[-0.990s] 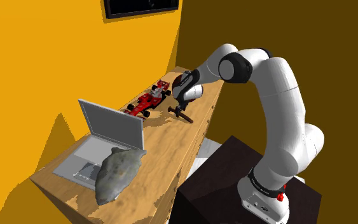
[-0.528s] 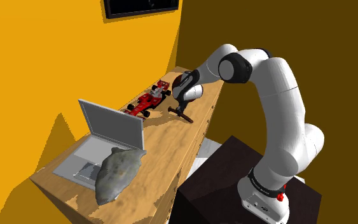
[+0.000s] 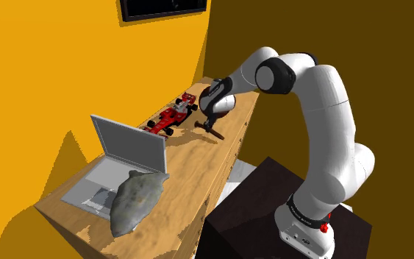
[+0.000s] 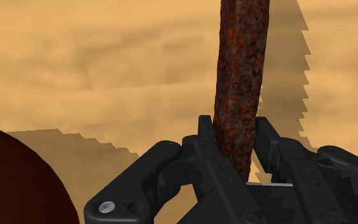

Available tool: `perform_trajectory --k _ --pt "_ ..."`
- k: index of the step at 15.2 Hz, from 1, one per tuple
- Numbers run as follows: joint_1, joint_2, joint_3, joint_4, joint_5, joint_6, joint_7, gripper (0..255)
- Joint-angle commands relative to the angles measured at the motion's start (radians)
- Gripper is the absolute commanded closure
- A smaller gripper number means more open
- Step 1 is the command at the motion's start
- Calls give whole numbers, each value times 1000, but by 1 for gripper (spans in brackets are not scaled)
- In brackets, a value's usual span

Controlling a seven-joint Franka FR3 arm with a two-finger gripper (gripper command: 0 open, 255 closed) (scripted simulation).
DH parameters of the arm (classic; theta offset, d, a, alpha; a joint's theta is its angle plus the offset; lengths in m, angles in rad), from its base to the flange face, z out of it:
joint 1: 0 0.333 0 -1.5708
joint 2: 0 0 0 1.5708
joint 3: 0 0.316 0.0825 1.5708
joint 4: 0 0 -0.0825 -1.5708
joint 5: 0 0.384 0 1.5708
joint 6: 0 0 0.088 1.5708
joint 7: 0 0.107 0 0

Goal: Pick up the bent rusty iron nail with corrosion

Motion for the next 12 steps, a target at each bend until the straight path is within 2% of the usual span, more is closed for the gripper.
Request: perform_trajectory --k 1,12 --pt "2 -23 -4 -7 -3 -17 1 255" --pt "13 -122 -19 -31 -18 -92 12 255"
